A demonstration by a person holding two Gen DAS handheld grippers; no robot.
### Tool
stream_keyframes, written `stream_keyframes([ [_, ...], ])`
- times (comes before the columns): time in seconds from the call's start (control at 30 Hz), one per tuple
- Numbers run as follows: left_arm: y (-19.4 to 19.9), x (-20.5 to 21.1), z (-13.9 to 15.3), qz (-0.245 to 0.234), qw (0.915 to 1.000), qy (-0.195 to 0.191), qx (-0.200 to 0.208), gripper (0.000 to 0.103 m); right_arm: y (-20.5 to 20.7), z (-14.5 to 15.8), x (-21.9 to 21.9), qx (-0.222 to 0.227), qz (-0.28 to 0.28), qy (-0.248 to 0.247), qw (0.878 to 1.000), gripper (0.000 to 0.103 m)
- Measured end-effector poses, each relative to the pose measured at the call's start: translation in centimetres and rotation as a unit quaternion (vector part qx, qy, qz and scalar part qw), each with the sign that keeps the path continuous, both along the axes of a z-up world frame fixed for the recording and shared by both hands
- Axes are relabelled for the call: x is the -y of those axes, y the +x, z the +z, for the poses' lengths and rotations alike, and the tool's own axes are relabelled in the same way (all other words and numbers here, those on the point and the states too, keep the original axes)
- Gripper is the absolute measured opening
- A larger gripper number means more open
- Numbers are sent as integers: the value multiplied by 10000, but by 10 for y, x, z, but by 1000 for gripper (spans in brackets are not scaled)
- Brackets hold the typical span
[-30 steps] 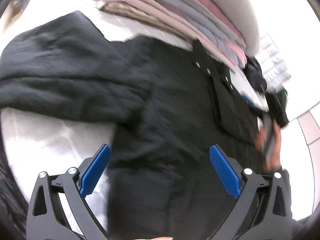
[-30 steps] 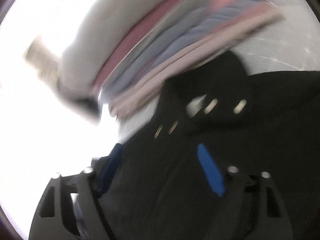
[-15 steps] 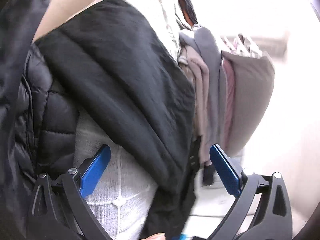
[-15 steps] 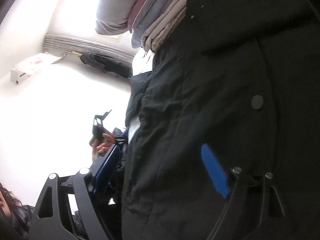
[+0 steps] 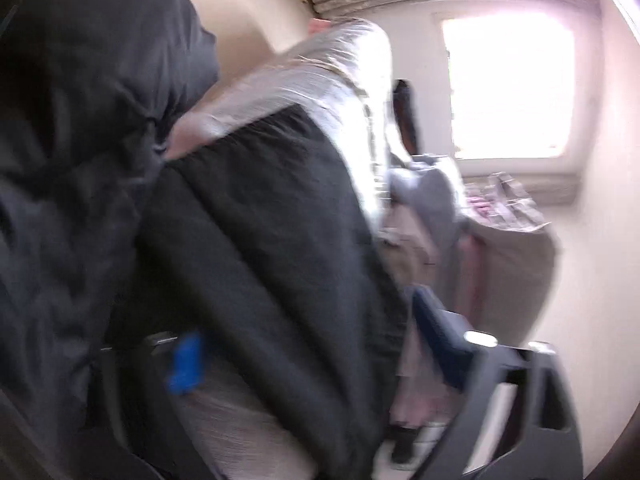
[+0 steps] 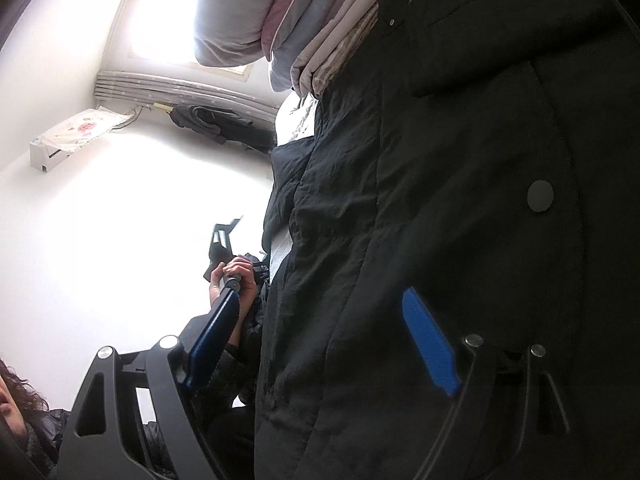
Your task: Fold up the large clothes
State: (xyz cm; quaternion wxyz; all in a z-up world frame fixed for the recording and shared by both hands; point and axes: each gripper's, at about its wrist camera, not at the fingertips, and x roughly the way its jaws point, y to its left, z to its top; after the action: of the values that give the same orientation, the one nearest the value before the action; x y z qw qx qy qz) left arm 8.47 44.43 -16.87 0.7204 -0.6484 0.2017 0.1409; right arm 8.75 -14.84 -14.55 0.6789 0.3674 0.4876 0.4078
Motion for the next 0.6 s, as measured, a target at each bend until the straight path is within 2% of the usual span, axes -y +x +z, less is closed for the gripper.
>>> stream_keyframes([
  [0.07, 7, 2, 0, -98, 9999, 117, -29, 21, 2, 1, -1, 4, -43, 11, 10000, 81],
  [0.13, 9, 5, 6, -136, 9994, 333, 8, 13, 2, 2, 3, 23, -142, 4, 9999, 81],
  [0.23, 7, 18, 33, -102, 9958, 909, 23, 11, 5, 5, 15, 17, -405, 58, 9992, 81],
  [0.33, 9, 40, 80, -207, 9878, 1517, 294, 10, 6, 9, 39, -26, -817, 251, 9963, 81],
  [0.43, 21, 81, 135, -444, 9730, 2177, 630, 10, 4, 11, 70, -116, -1296, 522, 9901, 81],
  [0.47, 26, 101, 155, -596, 9652, 2430, 768, 10, 3, 11, 82, -168, -1499, 672, 9863, 81],
  [0.53, 33, 142, 185, -930, 9476, 2899, 970, 10, 0, 11, 100, -244, -1761, 864, 9803, 81],
  [0.6, 47, 203, 213, -1456, 9203, 3426, 1202, 10, -4, 12, 117, -287, -1998, 1004, 9742, 81],
])
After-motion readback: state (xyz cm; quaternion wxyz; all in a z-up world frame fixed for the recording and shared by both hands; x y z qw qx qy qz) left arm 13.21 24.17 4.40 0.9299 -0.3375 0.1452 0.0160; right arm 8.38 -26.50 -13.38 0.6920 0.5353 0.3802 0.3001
